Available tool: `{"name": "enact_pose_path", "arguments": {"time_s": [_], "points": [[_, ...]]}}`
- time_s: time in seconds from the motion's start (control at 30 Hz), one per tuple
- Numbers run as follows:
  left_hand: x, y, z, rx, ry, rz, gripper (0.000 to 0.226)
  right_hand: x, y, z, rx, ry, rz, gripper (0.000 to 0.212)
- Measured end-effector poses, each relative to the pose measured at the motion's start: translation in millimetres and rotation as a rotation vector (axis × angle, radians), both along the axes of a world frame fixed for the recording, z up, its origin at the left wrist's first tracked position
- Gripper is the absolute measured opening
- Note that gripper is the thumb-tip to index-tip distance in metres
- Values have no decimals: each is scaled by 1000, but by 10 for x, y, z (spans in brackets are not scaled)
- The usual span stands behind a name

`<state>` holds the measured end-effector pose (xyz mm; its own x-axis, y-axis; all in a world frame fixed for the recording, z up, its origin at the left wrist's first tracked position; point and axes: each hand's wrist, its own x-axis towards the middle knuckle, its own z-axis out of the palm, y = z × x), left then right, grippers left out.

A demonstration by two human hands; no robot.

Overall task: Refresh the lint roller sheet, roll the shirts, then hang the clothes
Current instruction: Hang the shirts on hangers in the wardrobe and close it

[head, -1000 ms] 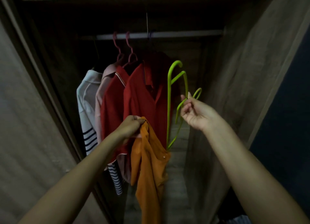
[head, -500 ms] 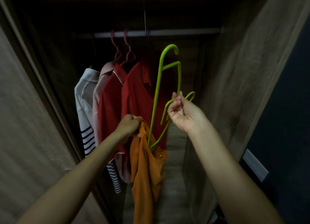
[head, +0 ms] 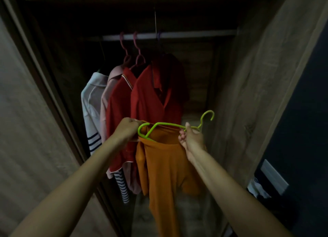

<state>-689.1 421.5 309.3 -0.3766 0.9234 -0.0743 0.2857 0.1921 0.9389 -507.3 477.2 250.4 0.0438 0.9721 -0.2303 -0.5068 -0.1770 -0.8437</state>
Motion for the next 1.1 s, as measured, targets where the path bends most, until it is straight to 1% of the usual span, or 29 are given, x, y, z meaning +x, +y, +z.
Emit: {"name": "enact_pose_path", "arguments": {"time_s": [0.03, 0.13, 0.2, 0.3, 0.47, 0.53, 0.6, 0.7, 0.77, 0.83, 0.9, 0.93, 0.97, 1.0, 1.03, 1.1], "points": [[-36, -12, -19, 2, 80, 28, 18, 12, 8, -1, 28, -63, -3, 30], [-101, -96, -35, 23, 413, 131, 17, 45, 29, -17, 95, -202, -13, 32], [-65, -165, -9, 67, 535, 138, 15, 57, 37, -58, 128, -311, -13, 30], [-10, -248, 50, 151, 643, 113, 20, 46, 22, -131, 198, -421, -12, 29], [57, -277, 91, 171, 699, 75, 24, -73, -96, -39, 344, -525, 40, 32], [119, -268, 68, 168, 668, 70, 22, -147, -130, 20, 379, -546, 68, 32], [194, -241, 36, 174, 630, 54, 20, -218, -148, 59, 405, -576, 80, 35], [309, -185, -13, 134, 674, -9, 17, -277, -166, 75, 421, -608, 80, 34], [302, -175, -23, 134, 699, -53, 23, -262, -164, 75, 411, -578, 78, 34], [198, -173, -41, 177, 821, -117, 36, -208, -147, 77, 404, -599, 71, 33], [80, -172, -65, 147, 995, -235, 47, -169, -151, 100, 403, -610, 76, 32], [54, -172, -83, 111, 1065, -291, 45, -165, -157, 113, 402, -603, 83, 31], [52, -171, -108, 97, 1101, -331, 38, -167, -174, 143, 404, -589, 96, 30], [63, -170, -133, 133, 1091, -358, 29, -165, -185, 179, 410, -572, 124, 29], [71, -164, -155, 194, 1035, -369, 23, -149, -196, 238, 416, -566, 174, 28], [63, -159, -162, 315, 889, -342, 18, -33, -200, 418, 427, -625, 336, 24]]}}
